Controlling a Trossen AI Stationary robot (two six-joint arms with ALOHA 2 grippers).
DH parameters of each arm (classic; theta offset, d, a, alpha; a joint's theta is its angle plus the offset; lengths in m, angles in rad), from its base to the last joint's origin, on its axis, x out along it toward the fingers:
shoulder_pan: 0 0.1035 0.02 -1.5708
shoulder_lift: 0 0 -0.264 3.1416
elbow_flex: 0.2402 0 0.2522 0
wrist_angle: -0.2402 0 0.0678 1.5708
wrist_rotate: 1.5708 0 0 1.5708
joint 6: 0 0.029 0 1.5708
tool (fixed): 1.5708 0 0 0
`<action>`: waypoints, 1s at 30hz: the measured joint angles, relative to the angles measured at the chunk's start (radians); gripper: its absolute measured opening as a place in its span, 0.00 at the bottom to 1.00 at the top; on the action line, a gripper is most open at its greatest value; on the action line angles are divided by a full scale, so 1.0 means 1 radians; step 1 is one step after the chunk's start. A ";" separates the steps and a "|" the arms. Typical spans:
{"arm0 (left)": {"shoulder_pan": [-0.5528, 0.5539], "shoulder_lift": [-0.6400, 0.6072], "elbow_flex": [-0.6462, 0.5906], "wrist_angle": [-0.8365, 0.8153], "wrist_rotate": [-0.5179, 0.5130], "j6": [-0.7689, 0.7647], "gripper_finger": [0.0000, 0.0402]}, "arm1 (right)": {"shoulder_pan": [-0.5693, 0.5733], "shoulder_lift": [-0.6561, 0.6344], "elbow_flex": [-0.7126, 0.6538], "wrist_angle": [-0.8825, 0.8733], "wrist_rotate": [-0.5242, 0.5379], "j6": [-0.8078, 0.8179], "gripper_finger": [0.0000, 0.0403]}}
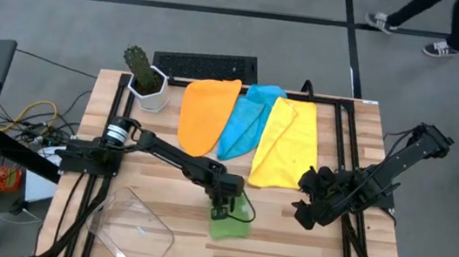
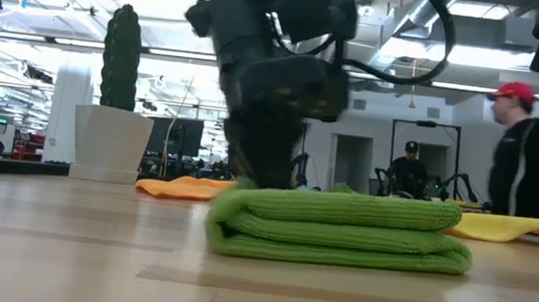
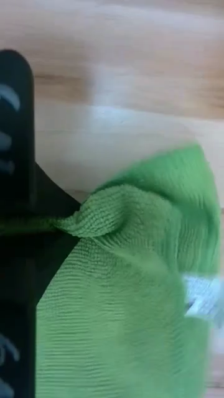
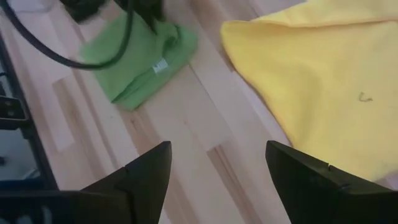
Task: Fold microfiber towels
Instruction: Put the green microfiber towel into the transparent bin
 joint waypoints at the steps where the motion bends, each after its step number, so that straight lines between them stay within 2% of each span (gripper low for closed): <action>1: 0.004 -0.020 -0.002 -0.042 0.013 -0.008 0.01 | 0.001 0.000 0.000 -0.009 0.005 0.005 0.71; 5: 0.019 -0.139 0.004 -0.127 0.014 -0.059 0.01 | 0.002 0.000 0.000 -0.024 0.021 0.012 0.71; 10: 0.003 -0.250 -0.023 -0.220 -0.043 -0.129 0.01 | 0.001 0.000 0.000 -0.032 0.047 0.012 0.71; 19: -0.057 -0.451 -0.019 -0.280 -0.114 -0.319 0.00 | 0.001 0.000 0.000 -0.035 0.063 0.004 0.71; 25: -0.149 -0.594 -0.017 -0.350 -0.132 -0.482 0.00 | 0.000 0.000 0.000 -0.035 0.083 0.003 0.71; 30: -0.291 -0.697 -0.017 -0.415 -0.169 -0.684 0.00 | 0.000 0.000 0.000 -0.035 0.099 0.002 0.71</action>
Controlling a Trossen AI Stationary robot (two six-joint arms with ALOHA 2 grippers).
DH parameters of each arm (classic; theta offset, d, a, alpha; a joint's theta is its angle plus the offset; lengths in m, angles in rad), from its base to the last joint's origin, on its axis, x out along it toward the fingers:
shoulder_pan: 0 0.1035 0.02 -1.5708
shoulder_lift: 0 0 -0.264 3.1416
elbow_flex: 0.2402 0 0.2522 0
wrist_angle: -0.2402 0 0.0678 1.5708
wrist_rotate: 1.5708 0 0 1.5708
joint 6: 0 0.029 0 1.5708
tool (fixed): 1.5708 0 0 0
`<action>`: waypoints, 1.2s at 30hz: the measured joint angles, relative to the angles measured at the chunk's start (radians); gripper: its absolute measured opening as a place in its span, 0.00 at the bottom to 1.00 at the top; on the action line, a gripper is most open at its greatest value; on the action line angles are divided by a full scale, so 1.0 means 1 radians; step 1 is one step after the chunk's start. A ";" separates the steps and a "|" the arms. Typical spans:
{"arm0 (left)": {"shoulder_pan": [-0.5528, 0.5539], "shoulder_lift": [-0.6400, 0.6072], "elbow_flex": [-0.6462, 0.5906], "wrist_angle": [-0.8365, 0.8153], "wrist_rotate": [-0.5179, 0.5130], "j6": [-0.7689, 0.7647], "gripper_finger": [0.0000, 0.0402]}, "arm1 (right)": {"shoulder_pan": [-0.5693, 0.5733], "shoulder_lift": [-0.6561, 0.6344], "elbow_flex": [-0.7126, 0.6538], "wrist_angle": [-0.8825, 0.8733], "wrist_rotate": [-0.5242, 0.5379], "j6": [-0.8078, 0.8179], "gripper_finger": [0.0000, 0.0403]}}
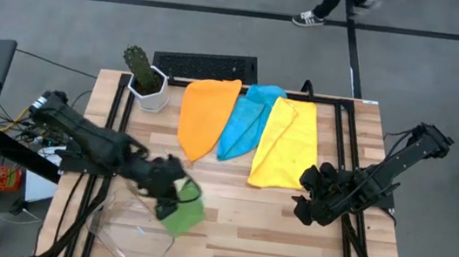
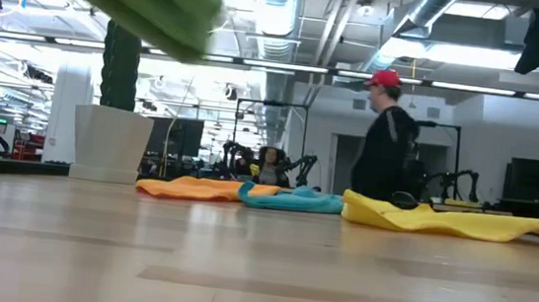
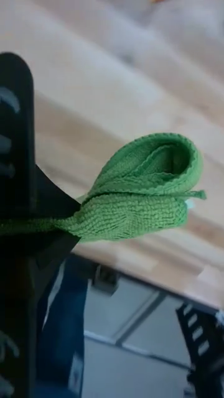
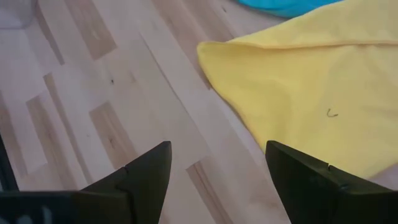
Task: Fold microfiber towels
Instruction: Put the green microfiber towel into the transparent bin
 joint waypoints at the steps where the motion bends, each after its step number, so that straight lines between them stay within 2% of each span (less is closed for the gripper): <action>1: -0.032 -0.016 0.000 -0.004 -0.015 -0.047 0.00 | 0.000 0.000 0.000 0.000 0.000 0.000 0.71; 7: -0.243 -0.069 0.002 -0.043 -0.148 -0.333 0.00 | -0.001 0.000 0.000 0.000 0.000 0.001 0.71; 17: -0.539 -0.012 0.002 -0.168 -0.366 -0.764 0.01 | -0.021 0.001 0.000 0.004 0.000 0.007 0.71; 21: -0.603 0.021 -0.016 -0.198 -0.401 -0.896 0.01 | -0.044 0.002 0.000 0.004 0.000 0.007 0.71; 28: -0.670 0.067 -0.081 -0.163 -0.406 -1.058 0.01 | -0.065 0.002 0.000 0.005 0.000 -0.013 0.71; 36: -0.672 0.086 -0.189 -0.115 -0.410 -1.090 0.02 | -0.068 0.002 0.000 0.005 -0.003 -0.022 0.71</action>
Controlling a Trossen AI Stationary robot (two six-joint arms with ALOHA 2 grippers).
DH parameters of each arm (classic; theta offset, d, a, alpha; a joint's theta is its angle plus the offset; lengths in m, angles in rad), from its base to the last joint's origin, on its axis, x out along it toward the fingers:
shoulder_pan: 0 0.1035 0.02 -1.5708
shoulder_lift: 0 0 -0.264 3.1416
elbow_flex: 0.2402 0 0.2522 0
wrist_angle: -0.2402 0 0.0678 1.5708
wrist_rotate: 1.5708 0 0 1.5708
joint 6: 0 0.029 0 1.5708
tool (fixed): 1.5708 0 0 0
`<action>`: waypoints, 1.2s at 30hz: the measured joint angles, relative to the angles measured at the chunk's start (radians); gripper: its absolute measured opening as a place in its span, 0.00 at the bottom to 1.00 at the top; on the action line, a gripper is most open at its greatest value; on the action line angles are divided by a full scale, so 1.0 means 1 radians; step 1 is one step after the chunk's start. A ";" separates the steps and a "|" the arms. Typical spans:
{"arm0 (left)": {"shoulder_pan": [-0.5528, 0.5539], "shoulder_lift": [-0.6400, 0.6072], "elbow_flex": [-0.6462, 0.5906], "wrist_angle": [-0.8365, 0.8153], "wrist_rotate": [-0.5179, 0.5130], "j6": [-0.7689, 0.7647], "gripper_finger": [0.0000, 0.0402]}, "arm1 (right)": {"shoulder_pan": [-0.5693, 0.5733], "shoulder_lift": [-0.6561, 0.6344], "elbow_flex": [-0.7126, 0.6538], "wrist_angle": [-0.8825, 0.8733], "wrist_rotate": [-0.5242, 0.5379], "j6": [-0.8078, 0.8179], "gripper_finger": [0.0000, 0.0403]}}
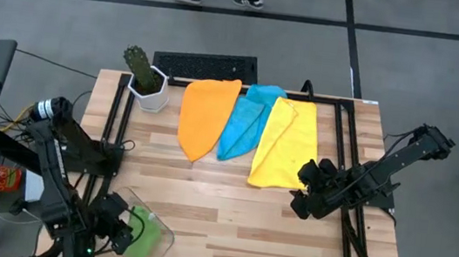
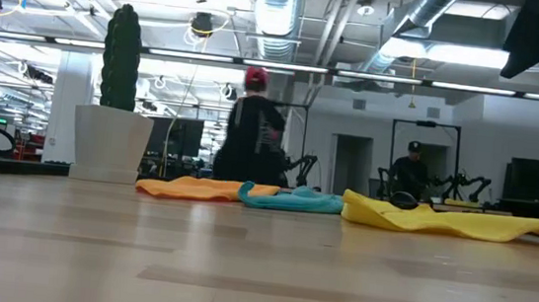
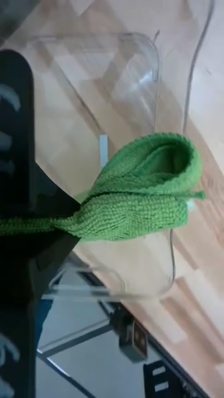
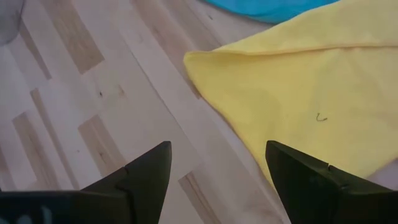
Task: Fold microfiber towels
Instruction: Put the green microfiber towel into the transparent bin
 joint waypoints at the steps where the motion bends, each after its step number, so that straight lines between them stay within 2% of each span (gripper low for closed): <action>1: 0.000 0.000 -0.019 0.021 -0.005 -0.005 0.02 | 0.000 0.000 0.000 0.000 -0.001 -0.001 0.71; 8: 0.000 0.000 -0.160 0.245 -0.015 -0.033 0.02 | 0.000 0.000 0.000 0.000 -0.001 -0.002 0.71; 18: 0.000 0.000 -0.234 0.224 0.070 -0.074 0.04 | 0.000 0.000 0.000 -0.001 -0.001 -0.012 0.71; 21: 0.003 0.000 -0.250 0.215 0.103 -0.073 0.11 | 0.000 0.000 0.000 -0.001 -0.001 -0.013 0.71; 27: 0.004 0.000 -0.252 0.121 0.214 -0.147 0.33 | 0.000 0.000 0.000 -0.001 -0.001 -0.013 0.71; 36: 0.008 -0.025 -0.252 0.108 0.277 -0.153 0.58 | 0.000 0.000 0.000 -0.001 0.000 -0.020 0.71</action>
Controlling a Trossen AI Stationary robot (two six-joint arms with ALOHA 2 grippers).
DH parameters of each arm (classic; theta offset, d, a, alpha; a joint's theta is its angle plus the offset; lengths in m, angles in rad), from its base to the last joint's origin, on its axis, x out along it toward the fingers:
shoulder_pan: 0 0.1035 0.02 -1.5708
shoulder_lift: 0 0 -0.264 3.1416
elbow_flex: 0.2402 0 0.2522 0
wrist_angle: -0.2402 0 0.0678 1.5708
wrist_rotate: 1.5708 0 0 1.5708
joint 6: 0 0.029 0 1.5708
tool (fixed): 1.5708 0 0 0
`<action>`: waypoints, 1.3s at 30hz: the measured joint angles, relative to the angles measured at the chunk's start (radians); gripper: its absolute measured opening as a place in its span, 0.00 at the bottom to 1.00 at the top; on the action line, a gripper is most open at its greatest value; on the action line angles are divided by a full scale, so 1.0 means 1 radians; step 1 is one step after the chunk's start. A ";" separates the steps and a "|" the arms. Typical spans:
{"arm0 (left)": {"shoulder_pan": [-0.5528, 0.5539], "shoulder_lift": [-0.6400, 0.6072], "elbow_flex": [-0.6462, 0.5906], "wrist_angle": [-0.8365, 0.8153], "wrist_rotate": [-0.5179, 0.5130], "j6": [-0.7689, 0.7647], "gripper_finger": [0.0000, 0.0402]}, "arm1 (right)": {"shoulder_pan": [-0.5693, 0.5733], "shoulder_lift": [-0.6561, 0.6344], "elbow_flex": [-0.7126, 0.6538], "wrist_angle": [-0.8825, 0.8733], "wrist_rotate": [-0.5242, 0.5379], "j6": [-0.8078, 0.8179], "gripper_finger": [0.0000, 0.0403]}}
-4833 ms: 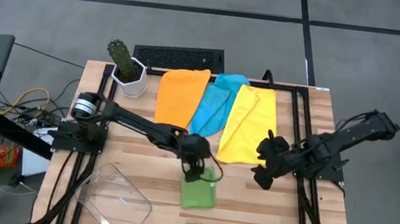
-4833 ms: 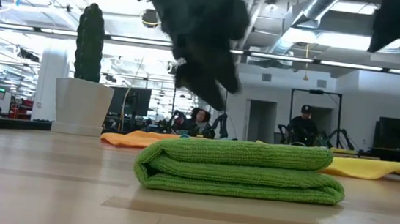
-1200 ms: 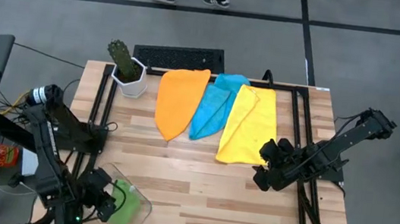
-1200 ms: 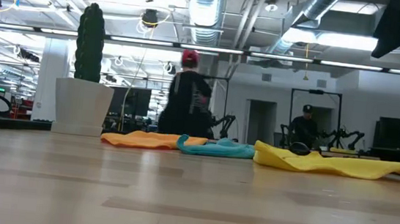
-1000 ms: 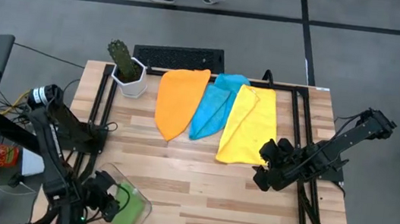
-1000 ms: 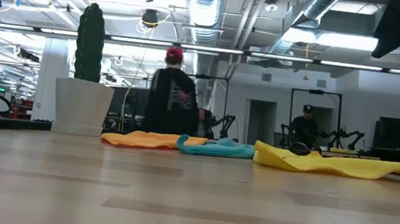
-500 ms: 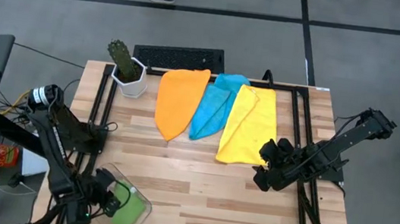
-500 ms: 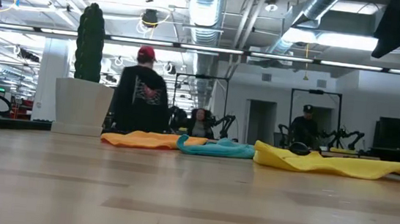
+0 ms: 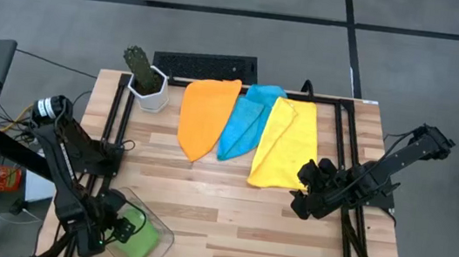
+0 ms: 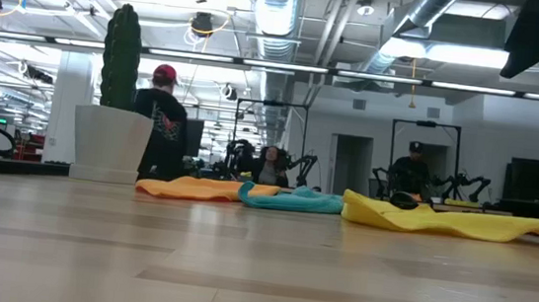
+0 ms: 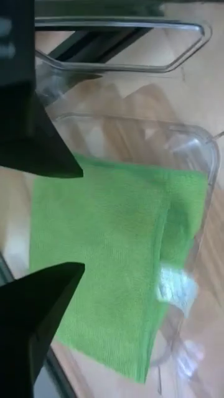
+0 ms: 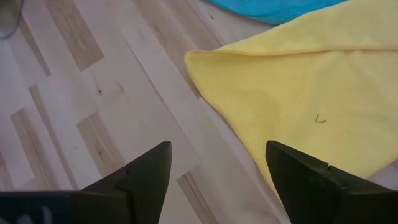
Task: Fold microfiber towels
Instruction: Put the green microfiber towel into the transparent bin, then fold the orange microfiber towel
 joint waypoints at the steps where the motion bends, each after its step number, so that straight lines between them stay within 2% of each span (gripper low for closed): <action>1: 0.000 -0.009 0.000 -0.001 0.003 -0.005 0.60 | -0.001 0.000 0.000 0.000 0.000 0.000 0.71; 7: 0.000 -0.100 0.000 -0.009 0.002 -0.041 0.66 | -0.025 0.000 0.000 0.000 0.002 -0.006 0.71; 9: 0.000 -0.136 0.000 0.000 -0.033 -0.044 0.66 | -0.039 0.000 0.000 0.007 0.002 -0.024 0.71; 15: 0.035 -0.270 0.000 0.039 -0.392 -0.017 0.66 | -0.122 0.000 0.000 0.167 0.004 -0.165 0.71; 18: 0.114 -0.323 0.000 0.039 -0.481 0.108 0.65 | -0.177 0.000 0.000 0.253 0.003 -0.272 0.71; 23: 0.342 -0.349 0.000 0.061 -0.444 0.480 0.61 | -0.274 0.000 0.000 0.322 -0.003 -0.425 0.71; 26: 0.498 -0.349 0.000 0.112 -0.424 0.723 0.61 | -0.330 0.000 0.000 0.346 -0.042 -0.488 0.71; 31: 0.748 -0.305 0.000 0.245 -0.322 1.126 0.61 | -0.393 0.000 0.000 0.359 -0.095 -0.561 0.71; 35: 0.880 -0.236 0.000 0.282 -0.287 1.296 0.61 | -0.419 0.000 0.000 0.361 -0.116 -0.599 0.71; 39: 0.965 -0.147 0.000 0.325 -0.205 1.423 0.61 | -0.429 0.000 0.000 0.361 -0.129 -0.637 0.71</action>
